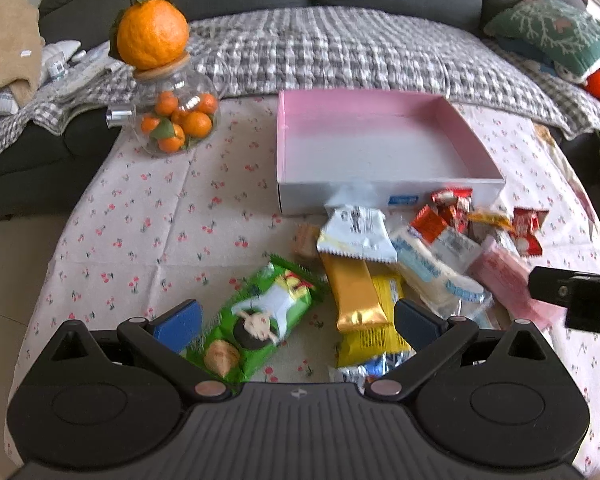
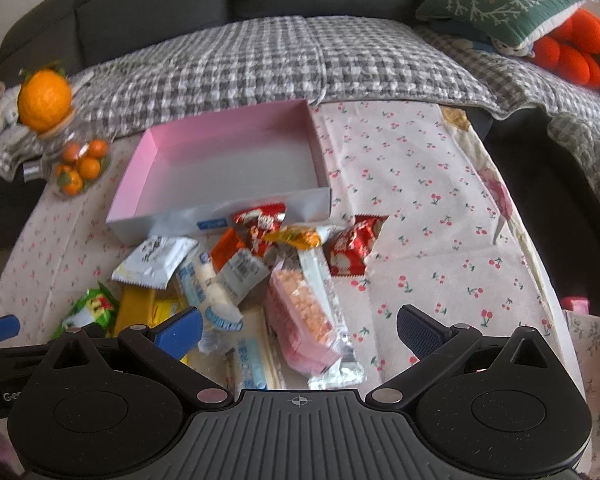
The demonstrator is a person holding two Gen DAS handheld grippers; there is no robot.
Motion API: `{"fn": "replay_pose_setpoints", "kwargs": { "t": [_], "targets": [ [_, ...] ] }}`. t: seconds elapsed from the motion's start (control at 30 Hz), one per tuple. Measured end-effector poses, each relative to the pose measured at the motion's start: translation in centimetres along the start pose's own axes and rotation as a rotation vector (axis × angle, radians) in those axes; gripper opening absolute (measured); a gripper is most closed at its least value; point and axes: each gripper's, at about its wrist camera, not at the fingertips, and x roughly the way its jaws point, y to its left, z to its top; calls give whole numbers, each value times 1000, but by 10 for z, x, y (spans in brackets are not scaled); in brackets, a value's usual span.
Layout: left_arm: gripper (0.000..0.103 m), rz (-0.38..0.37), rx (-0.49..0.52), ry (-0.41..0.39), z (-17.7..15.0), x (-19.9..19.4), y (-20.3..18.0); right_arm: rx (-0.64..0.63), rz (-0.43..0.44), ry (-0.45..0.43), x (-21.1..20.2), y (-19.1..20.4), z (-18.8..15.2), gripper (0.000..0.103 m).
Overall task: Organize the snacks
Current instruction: 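Grasp the white biscuit packet with the left gripper while the right gripper grasps a red candy wrapper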
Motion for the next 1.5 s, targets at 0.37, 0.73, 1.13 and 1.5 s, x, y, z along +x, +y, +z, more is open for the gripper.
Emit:
{"fn": "replay_pose_setpoints", "kwargs": {
  "t": [0.37, 0.73, 1.13, 1.5],
  "targets": [
    [102, -85, 63, 77, 24, 12, 1, 63, 126, 53, 3, -18, 32, 103],
    [96, -224, -3, 81, 49, 37, 8, 175, 255, 102, 35, -39, 50, 101],
    [75, -333, -56, 129, 61, 78, 2, 314, 173, 124, 71, -75, 67, 81],
    [56, -324, -56, 168, 65, 101, -4, 445, 121, 220, 106, -96, 50, 49]
  ]
}}
